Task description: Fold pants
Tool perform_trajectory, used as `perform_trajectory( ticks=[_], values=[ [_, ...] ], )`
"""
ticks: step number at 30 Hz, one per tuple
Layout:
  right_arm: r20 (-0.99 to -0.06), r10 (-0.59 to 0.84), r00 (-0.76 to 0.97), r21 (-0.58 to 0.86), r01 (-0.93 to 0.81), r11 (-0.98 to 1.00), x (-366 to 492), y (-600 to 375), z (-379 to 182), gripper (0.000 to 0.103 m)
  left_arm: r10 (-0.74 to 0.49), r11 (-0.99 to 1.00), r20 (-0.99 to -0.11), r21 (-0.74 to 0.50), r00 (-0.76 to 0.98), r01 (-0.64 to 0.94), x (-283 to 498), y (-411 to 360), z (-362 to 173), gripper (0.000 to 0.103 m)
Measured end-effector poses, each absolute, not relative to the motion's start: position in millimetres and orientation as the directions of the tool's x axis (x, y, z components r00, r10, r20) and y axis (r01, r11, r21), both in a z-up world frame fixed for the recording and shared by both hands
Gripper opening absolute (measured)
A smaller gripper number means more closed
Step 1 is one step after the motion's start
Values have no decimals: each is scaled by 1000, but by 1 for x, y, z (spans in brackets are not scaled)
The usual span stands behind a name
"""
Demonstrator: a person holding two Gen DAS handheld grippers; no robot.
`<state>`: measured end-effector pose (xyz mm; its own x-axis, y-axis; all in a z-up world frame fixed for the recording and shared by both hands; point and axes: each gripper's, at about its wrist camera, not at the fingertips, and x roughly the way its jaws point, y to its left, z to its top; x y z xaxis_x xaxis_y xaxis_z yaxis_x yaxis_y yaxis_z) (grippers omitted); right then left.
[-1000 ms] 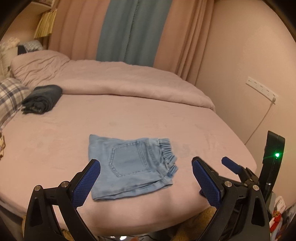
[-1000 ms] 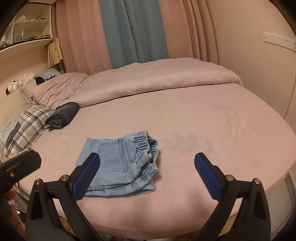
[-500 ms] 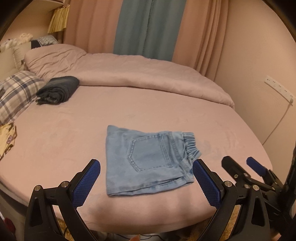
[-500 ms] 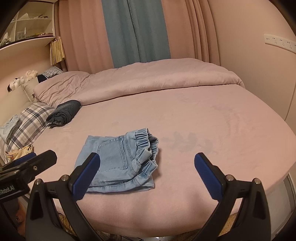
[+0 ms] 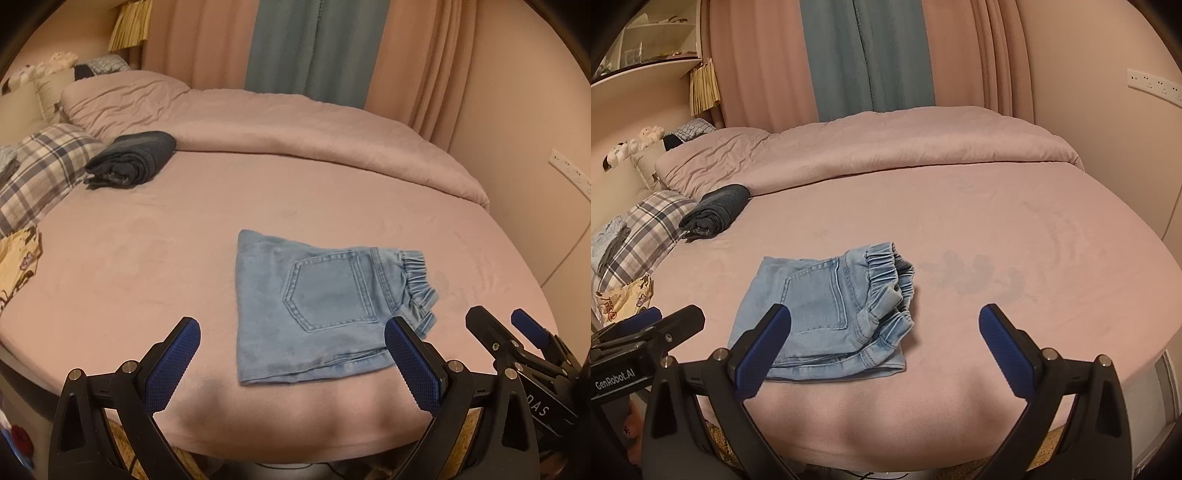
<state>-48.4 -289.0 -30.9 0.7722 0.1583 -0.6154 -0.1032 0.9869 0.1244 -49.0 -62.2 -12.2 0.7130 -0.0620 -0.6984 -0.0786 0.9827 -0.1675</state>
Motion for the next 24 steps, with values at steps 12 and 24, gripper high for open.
perform_trajectory(
  ticks=[12, 24],
  values=[
    [-636, 151, 757, 92, -120, 988, -42, -272, -37, 103, -40, 981, -724, -158, 688, -110, -44, -48, -22, 99],
    [-643, 148, 751, 88, -119, 989, -41, -267, -39, 103, -51, 980, -735, -168, 677, -110, -43, -43, -25, 99]
  ],
)
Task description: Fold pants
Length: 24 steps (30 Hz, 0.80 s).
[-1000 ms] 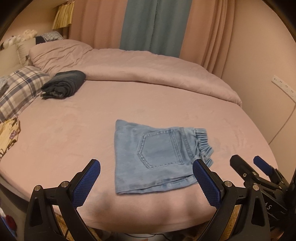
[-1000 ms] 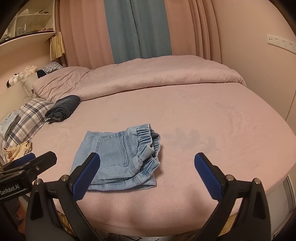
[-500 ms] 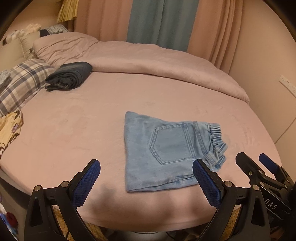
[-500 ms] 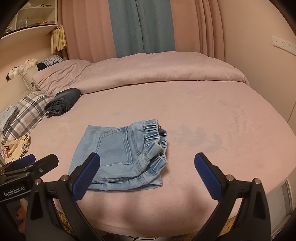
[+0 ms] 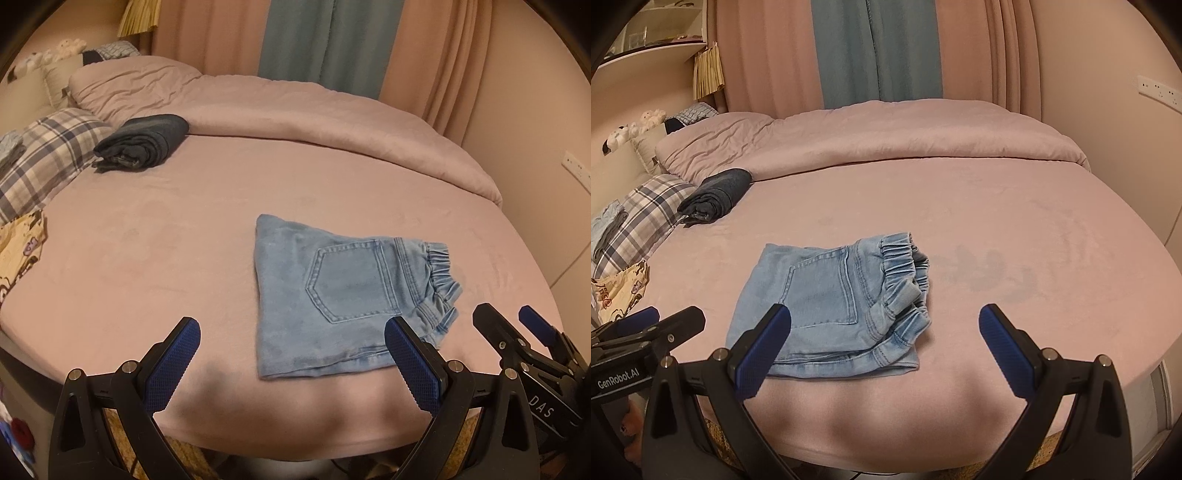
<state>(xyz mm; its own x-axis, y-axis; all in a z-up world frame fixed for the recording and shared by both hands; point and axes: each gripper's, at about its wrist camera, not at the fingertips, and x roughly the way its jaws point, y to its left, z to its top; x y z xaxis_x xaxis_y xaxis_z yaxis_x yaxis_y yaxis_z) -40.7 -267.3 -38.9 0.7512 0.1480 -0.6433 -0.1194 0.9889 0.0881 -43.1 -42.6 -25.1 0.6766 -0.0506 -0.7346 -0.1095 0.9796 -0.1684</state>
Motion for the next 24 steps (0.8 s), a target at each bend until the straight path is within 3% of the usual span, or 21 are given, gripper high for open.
perform_trajectory(
  ticks=[24],
  values=[
    [-652, 142, 745, 79, -119, 990, -41, -260, -43, 103, -53, 977, -734, -179, 677, -117, -45, -37, -25, 99]
  ],
)
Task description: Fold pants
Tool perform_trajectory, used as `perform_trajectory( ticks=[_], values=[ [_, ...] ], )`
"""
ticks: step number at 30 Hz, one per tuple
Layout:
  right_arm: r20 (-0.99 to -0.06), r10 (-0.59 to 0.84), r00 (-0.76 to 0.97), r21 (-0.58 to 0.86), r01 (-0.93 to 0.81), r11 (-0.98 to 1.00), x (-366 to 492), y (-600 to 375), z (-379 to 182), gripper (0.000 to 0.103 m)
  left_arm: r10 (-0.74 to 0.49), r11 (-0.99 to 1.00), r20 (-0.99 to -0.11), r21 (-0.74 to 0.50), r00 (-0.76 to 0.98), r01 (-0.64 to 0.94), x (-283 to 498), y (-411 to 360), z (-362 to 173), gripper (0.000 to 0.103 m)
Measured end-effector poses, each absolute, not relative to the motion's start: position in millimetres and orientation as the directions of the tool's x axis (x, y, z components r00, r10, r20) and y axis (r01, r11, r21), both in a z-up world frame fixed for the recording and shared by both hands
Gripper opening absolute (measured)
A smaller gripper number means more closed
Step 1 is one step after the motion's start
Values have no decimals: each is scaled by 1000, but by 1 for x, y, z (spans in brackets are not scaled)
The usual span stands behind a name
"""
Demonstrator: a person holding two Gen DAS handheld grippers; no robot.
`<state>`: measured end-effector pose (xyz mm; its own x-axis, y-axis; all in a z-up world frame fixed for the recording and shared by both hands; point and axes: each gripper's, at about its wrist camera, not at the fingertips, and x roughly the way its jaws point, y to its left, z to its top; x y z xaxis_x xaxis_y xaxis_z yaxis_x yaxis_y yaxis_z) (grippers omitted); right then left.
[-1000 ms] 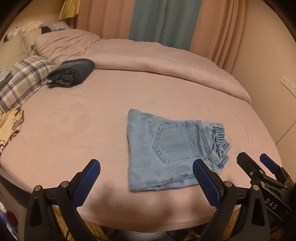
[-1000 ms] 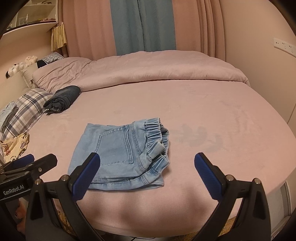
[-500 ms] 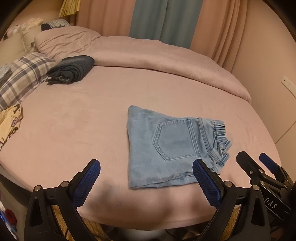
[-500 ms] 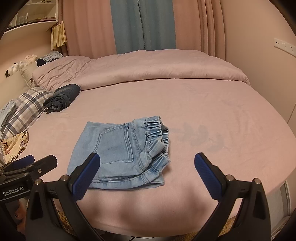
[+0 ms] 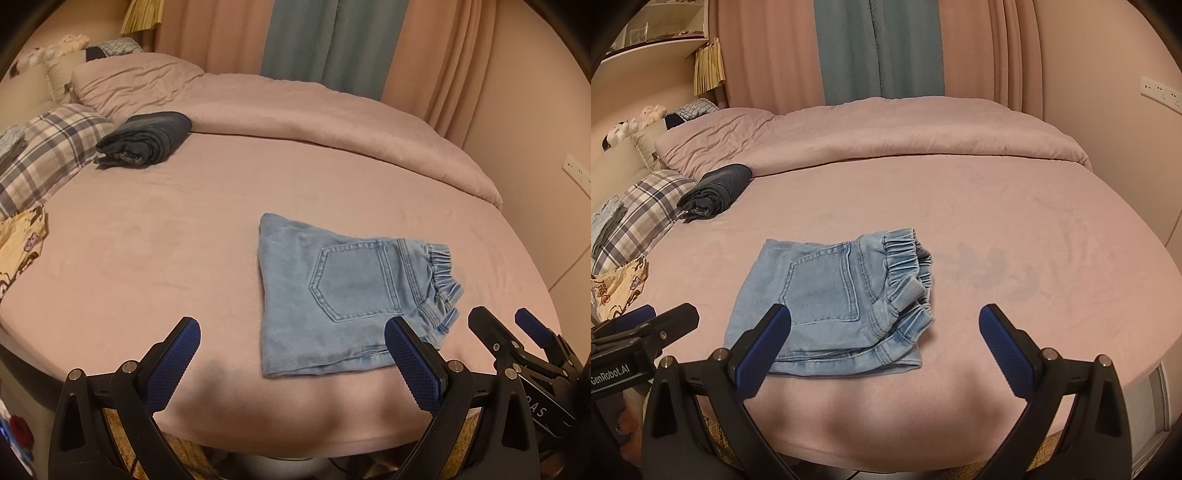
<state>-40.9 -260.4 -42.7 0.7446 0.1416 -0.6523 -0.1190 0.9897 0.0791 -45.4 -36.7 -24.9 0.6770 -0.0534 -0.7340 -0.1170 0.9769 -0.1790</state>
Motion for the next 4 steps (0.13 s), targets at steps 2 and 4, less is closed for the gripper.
perform_trajectory(
  ticks=[2, 4],
  values=[
    [-652, 141, 745, 77, -120, 990, -41, -260, -43, 103, -54, 977, -733, -179, 679, -116, -46, -37, -24, 99],
    [-653, 141, 745, 78, -119, 990, -41, -260, -43, 103, -55, 977, -730, -180, 681, -114, -47, -36, -23, 99]
  ],
)
